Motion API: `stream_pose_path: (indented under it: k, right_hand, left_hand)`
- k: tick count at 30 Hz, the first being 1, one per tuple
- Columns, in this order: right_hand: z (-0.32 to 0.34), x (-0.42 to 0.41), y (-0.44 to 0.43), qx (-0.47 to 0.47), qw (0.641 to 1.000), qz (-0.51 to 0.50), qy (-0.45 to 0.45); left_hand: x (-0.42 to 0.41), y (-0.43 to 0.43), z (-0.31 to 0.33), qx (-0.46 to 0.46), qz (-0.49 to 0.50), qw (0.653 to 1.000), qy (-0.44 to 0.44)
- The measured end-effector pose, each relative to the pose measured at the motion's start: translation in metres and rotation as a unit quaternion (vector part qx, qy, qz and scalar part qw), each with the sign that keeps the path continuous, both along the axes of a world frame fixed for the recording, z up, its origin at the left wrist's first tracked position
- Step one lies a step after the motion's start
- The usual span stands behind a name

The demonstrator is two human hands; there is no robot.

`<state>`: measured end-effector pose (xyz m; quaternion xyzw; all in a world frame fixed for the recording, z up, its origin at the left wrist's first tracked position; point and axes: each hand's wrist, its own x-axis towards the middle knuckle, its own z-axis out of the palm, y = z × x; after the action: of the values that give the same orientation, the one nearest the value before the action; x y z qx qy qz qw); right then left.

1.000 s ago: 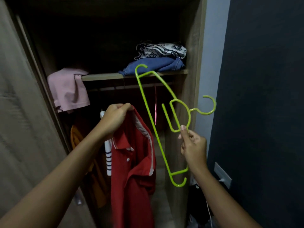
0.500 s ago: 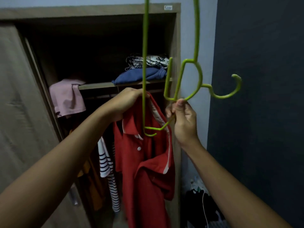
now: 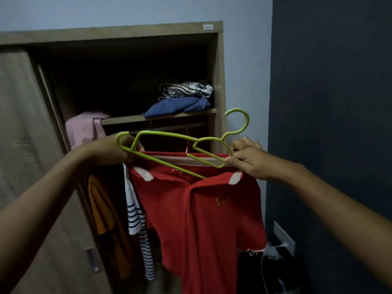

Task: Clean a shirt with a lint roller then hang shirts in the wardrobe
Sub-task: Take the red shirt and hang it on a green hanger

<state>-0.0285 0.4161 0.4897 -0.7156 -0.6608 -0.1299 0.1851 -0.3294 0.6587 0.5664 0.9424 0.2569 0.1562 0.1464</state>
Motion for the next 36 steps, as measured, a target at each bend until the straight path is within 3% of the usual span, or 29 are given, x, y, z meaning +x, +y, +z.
stream_pose_path:
  k: [4,11,13,17,19,26,36]
  right_hand:
    - [0.011,-0.001,-0.005,-0.083,0.996,-0.017,-0.021]
    - [0.017,-0.007,-0.003,-0.194,0.980,-0.018,-0.038]
    - [0.021,-0.013,-0.002,-0.185,0.982,-0.019,-0.035]
    - [0.024,-0.034,0.002,-0.039,0.997,-0.066,-0.015]
    - [0.024,-0.042,0.006,-0.018,0.994,-0.104,0.008]
    - [0.027,-0.037,0.016,-0.082,0.983,-0.162,-0.011]
    - [0.043,-0.052,0.017,-0.157,0.958,-0.240,0.000]
  left_hand:
    - [-0.001,0.023,-0.013,0.062,0.051,0.996,0.030]
    - [-0.005,0.034,-0.015,0.133,0.047,0.989,0.040]
    - [-0.006,0.032,-0.010,0.147,0.054,0.987,0.018]
    - [-0.006,0.025,-0.005,0.172,0.043,0.984,-0.013]
    - [-0.006,0.028,-0.003,0.166,0.036,0.985,-0.024]
    - [-0.005,0.033,-0.001,0.128,0.038,0.991,-0.027]
    - [0.009,0.032,-0.001,0.180,0.073,0.981,-0.010]
